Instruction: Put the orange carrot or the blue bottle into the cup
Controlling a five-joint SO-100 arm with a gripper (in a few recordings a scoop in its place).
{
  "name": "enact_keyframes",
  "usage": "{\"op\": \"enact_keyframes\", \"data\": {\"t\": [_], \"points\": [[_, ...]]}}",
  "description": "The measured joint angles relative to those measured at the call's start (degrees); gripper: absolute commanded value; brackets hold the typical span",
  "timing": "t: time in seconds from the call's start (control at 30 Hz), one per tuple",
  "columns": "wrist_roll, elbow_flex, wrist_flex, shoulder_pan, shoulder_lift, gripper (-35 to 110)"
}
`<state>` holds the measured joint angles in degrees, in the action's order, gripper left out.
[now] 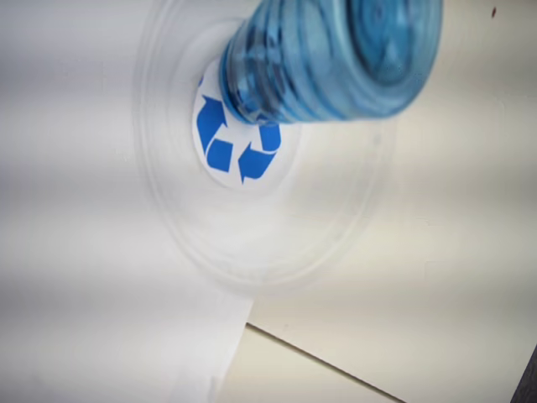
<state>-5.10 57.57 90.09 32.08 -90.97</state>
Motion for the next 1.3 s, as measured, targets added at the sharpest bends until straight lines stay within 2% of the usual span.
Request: {"op": "enact_keyframes", "data": {"t": [0.87,0.97,1.17,1.3], "points": [[1.05,0.0,0.0,0.0,0.0,40],[0.88,0.0,0.18,0.0,0.0,35],[0.97,0.0,0.0,0.0,-0.18,13],[1.05,0.0,0.26,-0.18,-2.9,12]]}}
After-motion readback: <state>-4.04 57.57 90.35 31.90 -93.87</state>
